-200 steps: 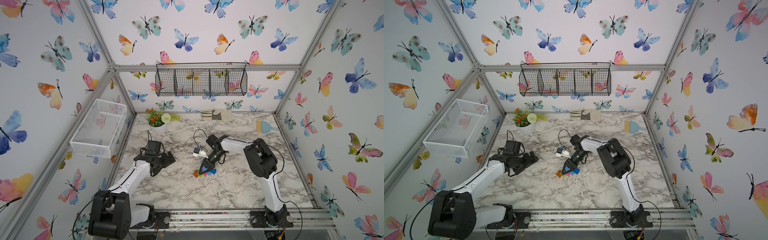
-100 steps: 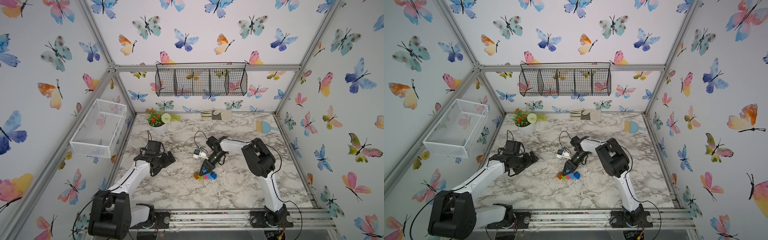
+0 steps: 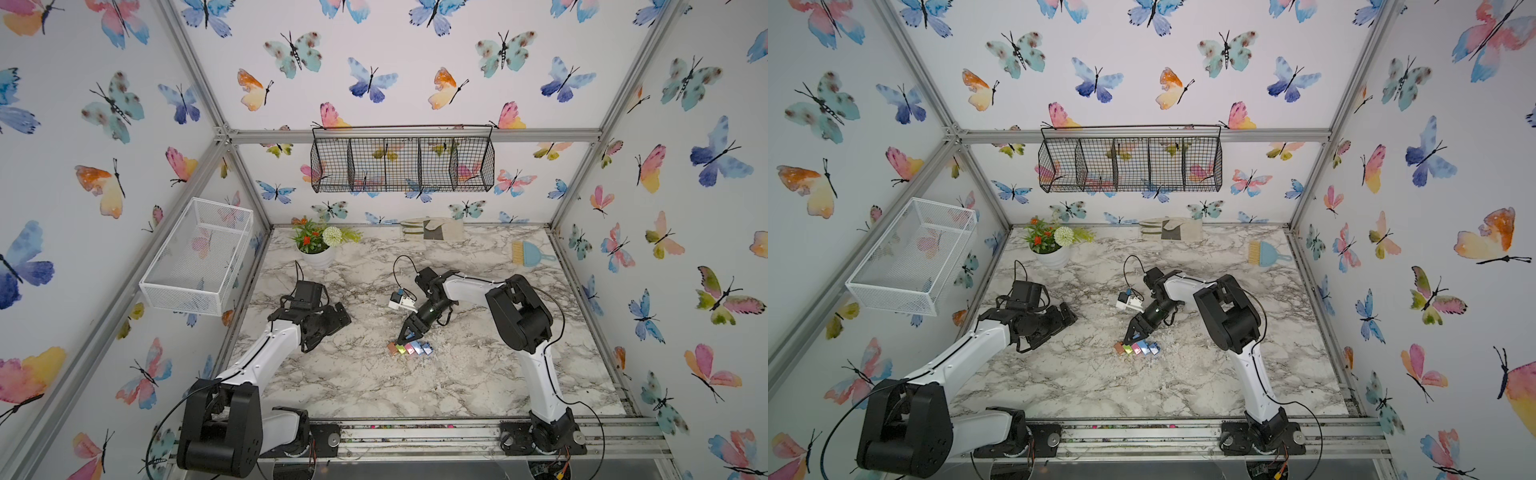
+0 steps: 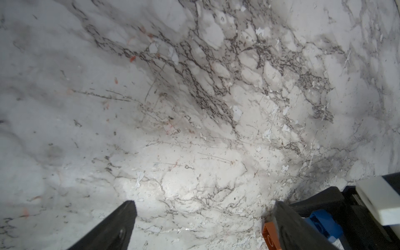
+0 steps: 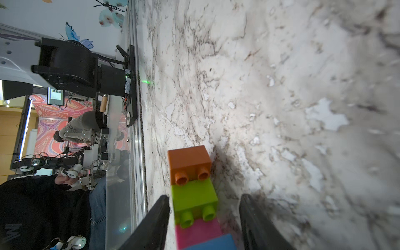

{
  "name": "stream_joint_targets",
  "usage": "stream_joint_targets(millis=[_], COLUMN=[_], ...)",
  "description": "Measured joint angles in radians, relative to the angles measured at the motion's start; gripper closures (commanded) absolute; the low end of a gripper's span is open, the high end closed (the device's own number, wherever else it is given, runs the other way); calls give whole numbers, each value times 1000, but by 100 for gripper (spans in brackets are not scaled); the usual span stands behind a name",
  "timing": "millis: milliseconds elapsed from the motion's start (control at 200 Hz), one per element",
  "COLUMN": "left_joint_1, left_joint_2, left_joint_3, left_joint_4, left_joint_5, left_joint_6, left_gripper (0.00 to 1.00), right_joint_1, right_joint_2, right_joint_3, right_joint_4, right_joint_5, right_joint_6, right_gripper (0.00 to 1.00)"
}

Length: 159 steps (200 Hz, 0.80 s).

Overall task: Assemble the letter y with lego
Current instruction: Place the lego brick at the center of the board.

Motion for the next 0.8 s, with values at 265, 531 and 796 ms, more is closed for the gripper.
stream_joint_targets(millis=[265, 531, 796], left_joint_1=[0, 0, 0], left_joint_2=[0, 2, 6], left_joint_3=[0, 0, 0], left_joint_4=[2, 3, 4], left_joint_5=[0, 0, 2], left_joint_6=[0, 0, 1], left_gripper=[0, 0, 0], right_joint_1=[-18, -37, -41], right_joint_2=[-6, -16, -289], right_joint_3=[7, 18, -260], right_joint_4=[72, 164, 490], right_joint_5=[29, 97, 401], right_joint_6=[82, 180, 417], right_gripper=[40, 38, 35])
